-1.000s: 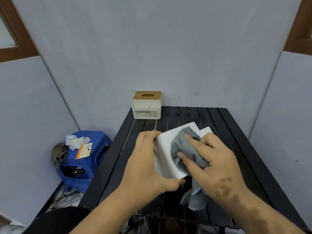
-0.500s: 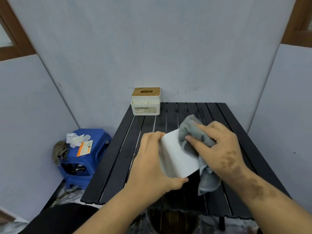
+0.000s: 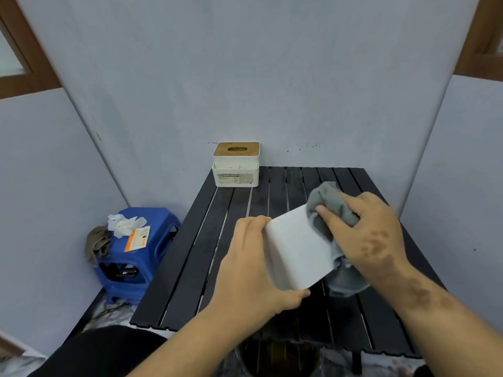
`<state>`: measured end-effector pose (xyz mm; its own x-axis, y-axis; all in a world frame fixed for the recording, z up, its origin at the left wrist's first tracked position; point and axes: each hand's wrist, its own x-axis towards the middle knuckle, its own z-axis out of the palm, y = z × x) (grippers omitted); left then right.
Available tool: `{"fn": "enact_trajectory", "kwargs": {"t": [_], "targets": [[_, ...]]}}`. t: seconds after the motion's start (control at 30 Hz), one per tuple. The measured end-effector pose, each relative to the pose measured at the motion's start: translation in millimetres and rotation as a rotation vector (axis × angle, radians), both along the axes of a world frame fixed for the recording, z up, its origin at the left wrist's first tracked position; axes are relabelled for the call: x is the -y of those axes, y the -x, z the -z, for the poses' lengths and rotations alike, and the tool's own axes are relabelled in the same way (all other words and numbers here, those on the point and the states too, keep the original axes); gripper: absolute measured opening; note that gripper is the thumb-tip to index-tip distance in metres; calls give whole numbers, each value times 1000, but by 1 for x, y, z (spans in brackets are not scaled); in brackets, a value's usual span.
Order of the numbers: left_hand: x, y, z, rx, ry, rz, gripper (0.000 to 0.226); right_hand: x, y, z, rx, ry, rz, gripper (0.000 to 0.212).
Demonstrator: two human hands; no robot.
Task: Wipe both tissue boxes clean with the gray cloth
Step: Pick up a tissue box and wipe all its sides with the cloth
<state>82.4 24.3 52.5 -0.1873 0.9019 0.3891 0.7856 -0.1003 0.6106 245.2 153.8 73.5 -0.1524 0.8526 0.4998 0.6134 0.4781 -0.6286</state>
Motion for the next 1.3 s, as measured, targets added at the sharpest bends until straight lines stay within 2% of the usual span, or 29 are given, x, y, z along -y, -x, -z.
{"fn": "enact_trajectory", "kwargs": {"t": [0.07, 0.2, 0.3, 0.4, 0.5, 0.57, 0.63, 0.7, 0.77, 0.83, 0.9, 0.97, 1.03, 1.13, 1.23, 1.3], "targets": [[1, -4, -1, 6, -9, -8, 96, 21, 13, -1, 29, -73, -32, 34], [0, -5, -1, 60, -22, -31, 82, 53, 29, 2, 33, -180, -321, 45], [0, -1, 2, 25, -15, -22, 95, 14, 6, 2, -13, -62, -158, 17], [1, -3, 3, 15, -10, -16, 100, -16, -19, 1, -84, 74, -37, 30], [0, -6, 4, 16, -13, -26, 98, 5, -3, 6, -22, 16, -9, 21], [-2, -4, 3, 47, -25, -42, 90, 33, 15, 10, 33, -136, -141, 31], [-3, -1, 3, 65, -33, -43, 84, 46, 19, 8, 91, -164, -298, 45], [-5, 1, 4, 61, -33, -33, 90, 27, 7, 10, 80, -135, -262, 31], [-5, 0, 4, 41, -28, -18, 97, -5, -14, 7, 11, -25, -128, 19], [-4, -3, 2, 5, -28, -3, 98, -19, -26, 7, -39, 70, -43, 28], [-4, -6, 0, -29, -41, 7, 96, -6, -14, 9, 21, 20, -1, 24], [-4, -8, 0, -32, -67, 15, 88, 25, 9, 11, 59, -151, -128, 26], [-5, -8, 0, -21, -77, 16, 83, 37, 18, 6, 58, -197, -254, 39], [-6, -4, 1, -41, -71, 5, 96, 1, -4, 4, 28, -43, -122, 22], [-4, -6, 1, -59, -55, 9, 99, -23, -25, 6, -61, 96, -20, 32], [-4, -7, 2, -53, -55, 6, 97, -8, -15, 11, 49, 45, 18, 28]]}}
